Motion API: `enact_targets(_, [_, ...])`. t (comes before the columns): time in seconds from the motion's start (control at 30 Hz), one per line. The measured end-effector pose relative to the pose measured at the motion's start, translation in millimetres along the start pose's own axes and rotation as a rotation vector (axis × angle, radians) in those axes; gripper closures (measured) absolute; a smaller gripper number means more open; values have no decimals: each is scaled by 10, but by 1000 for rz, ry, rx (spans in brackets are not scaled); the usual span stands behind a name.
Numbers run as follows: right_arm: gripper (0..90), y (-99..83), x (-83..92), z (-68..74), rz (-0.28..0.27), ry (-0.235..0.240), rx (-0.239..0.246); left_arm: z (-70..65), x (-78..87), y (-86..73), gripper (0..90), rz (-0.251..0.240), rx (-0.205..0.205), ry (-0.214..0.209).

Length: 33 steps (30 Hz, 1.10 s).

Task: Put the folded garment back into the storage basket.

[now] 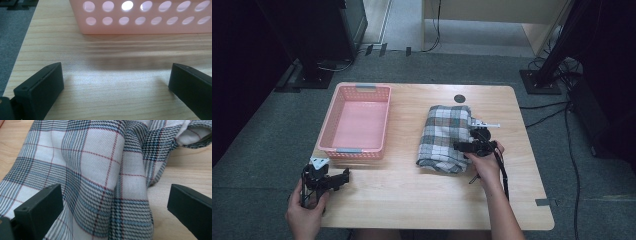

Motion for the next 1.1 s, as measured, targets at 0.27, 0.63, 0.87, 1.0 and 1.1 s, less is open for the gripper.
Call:
enact_targets(0.27, [0,51,-106,1,-6,10,-74,2,-1,2,0,-1,-1,-1])
enact_targets(0.63, [0,50,-285,40,9,8,-95,2,-1,2,0,-1,0,-2])
enact_targets(0.87, [0,-8,-367,64,16,-11,-76,2,-2,3,0,-1,0,-2])
enact_targets(1.0, [0,-51,-416,58,9,-24,-71,1,-2,2,0,-2,0,-1])
enact_targets(1.1, [0,-76,-432,80,-15,-45,-32,0,-2,2,0,-1,0,-1])
Point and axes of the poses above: each handheld gripper's, and its own axes: x roughly backward along the jaws, y roughly out of its top, z roughly to its left, the point moved 4 cm from there along -x, roughly forward along the jaws, and after that the axes turned 3 degrees about -y, right-handed, at the moved point
